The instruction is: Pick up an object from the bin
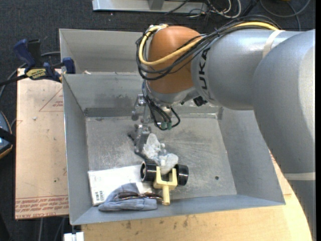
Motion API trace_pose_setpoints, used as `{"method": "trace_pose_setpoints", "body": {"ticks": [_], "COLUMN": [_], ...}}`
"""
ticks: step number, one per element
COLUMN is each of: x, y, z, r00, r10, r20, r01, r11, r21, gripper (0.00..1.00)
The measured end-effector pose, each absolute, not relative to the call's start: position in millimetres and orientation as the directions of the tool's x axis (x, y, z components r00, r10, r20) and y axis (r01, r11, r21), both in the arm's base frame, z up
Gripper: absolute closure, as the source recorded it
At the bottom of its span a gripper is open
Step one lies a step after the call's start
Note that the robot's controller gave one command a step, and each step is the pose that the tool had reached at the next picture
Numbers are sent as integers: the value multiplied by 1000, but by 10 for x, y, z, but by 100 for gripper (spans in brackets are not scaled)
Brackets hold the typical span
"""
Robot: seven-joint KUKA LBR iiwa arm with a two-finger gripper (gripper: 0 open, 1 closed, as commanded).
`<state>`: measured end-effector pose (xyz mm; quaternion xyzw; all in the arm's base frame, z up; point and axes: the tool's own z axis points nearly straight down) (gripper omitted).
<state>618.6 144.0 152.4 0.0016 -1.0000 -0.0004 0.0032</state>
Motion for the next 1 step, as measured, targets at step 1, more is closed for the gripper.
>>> {"method": "trace_pose_setpoints", "body": {"ticks": [1], "x": [6204], "y": [1433], "z": [1575], "r00": [-1000], "r10": [-1], "r20": [-1], "r01": [-1], "r11": [1000], "r21": [2], "gripper": [0]}}
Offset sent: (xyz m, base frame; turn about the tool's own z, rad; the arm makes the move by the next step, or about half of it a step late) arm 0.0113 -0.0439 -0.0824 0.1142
